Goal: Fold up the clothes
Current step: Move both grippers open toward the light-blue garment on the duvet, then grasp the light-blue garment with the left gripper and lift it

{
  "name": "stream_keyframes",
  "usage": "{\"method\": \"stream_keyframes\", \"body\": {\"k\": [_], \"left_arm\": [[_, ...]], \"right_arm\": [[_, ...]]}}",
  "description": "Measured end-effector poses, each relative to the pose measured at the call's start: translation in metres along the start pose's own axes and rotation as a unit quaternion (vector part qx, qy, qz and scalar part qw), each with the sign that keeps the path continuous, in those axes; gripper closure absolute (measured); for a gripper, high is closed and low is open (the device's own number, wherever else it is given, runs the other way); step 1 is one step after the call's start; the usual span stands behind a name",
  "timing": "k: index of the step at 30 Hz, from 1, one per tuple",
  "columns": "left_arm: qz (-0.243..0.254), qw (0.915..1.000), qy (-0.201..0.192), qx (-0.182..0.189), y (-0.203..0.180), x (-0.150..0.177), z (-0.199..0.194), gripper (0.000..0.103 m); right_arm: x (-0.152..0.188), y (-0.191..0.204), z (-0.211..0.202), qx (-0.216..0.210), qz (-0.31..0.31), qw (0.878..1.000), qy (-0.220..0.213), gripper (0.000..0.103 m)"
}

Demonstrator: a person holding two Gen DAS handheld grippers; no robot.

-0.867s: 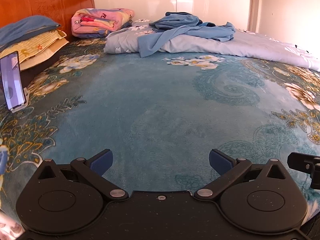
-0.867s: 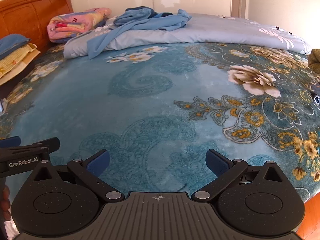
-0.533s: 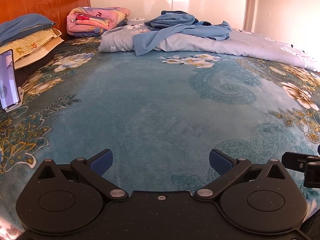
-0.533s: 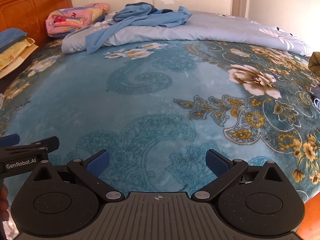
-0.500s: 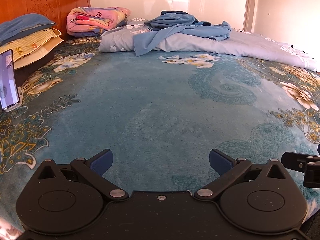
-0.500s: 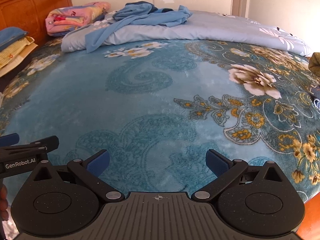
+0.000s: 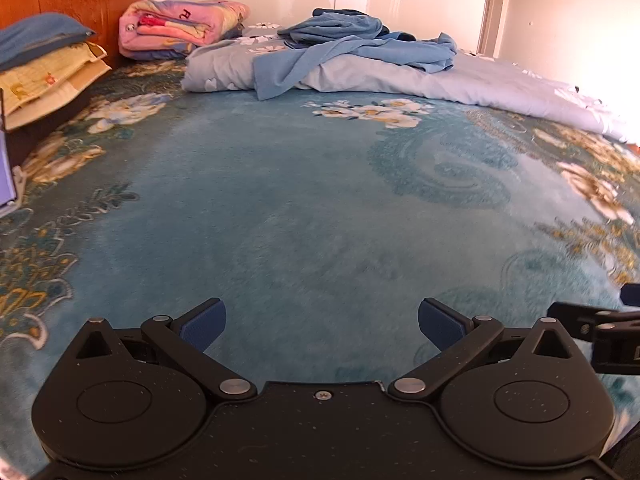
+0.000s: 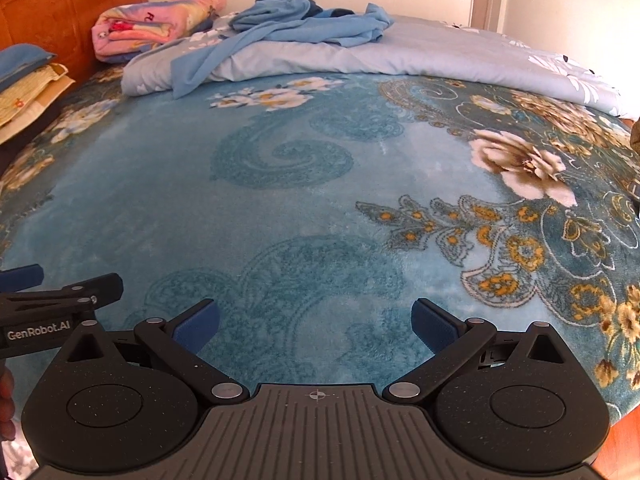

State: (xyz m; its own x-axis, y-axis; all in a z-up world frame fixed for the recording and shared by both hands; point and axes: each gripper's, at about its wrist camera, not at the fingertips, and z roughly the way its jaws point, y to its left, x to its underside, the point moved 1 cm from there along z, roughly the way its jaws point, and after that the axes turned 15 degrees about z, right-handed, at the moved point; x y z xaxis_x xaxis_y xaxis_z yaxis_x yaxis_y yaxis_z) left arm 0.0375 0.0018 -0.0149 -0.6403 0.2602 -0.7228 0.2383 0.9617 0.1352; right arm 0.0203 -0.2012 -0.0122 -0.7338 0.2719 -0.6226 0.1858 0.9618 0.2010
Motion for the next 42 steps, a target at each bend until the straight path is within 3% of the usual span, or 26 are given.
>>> {"method": "stream_keyframes", "body": {"k": [6, 12, 16, 22, 26, 28, 30, 34, 39, 42], "left_arm": [[0.000, 0.9992, -0.039, -0.005, 0.009, -0.024, 0.009, 0.001], [-0.028, 0.9970, -0.065, 0.032, 0.031, -0.071, 0.037, 0.001], [-0.002, 0.9956, -0.094, 0.000, 0.040, -0.113, 0.060, 0.001], [0.039, 0.9910, -0.126, -0.023, 0.039, -0.193, 0.108, 0.001], [0.101, 0.9809, -0.156, -0.058, 0.028, -0.247, 0.150, 0.001], [0.108, 0.9782, -0.167, -0.059, 0.026, -0.271, 0.177, 0.001], [0.096, 0.9785, -0.180, -0.033, 0.031, -0.291, 0.205, 0.001], [0.113, 0.9806, -0.145, -0.068, 0.035, -0.326, 0.264, 0.001], [0.134, 0.9784, -0.116, -0.106, 0.035, -0.345, 0.313, 0.002], [0.142, 0.9770, -0.099, -0.124, 0.035, -0.352, 0.335, 0.014]], "right_arm": [[-0.021, -0.006, 0.011, -0.023, -0.002, 1.000, -0.015, 0.000], [-0.059, -0.018, 0.029, -0.049, -0.001, 0.997, -0.051, 0.000], [-0.091, -0.031, 0.053, -0.040, 0.032, 0.997, -0.056, 0.000], [-0.113, -0.060, 0.078, -0.077, 0.067, 0.992, -0.074, 0.000], [-0.117, -0.074, 0.090, -0.096, 0.081, 0.989, -0.072, 0.000], [-0.115, -0.079, 0.093, -0.097, 0.090, 0.988, -0.076, 0.000], [-0.116, -0.087, 0.098, -0.096, 0.101, 0.988, -0.073, 0.000], [-0.117, -0.101, 0.101, -0.111, 0.114, 0.984, -0.076, 0.000], [-0.115, -0.115, 0.101, -0.101, 0.121, 0.983, -0.090, 0.000], [-0.116, -0.124, 0.102, -0.099, 0.121, 0.984, -0.087, 0.000]]}}
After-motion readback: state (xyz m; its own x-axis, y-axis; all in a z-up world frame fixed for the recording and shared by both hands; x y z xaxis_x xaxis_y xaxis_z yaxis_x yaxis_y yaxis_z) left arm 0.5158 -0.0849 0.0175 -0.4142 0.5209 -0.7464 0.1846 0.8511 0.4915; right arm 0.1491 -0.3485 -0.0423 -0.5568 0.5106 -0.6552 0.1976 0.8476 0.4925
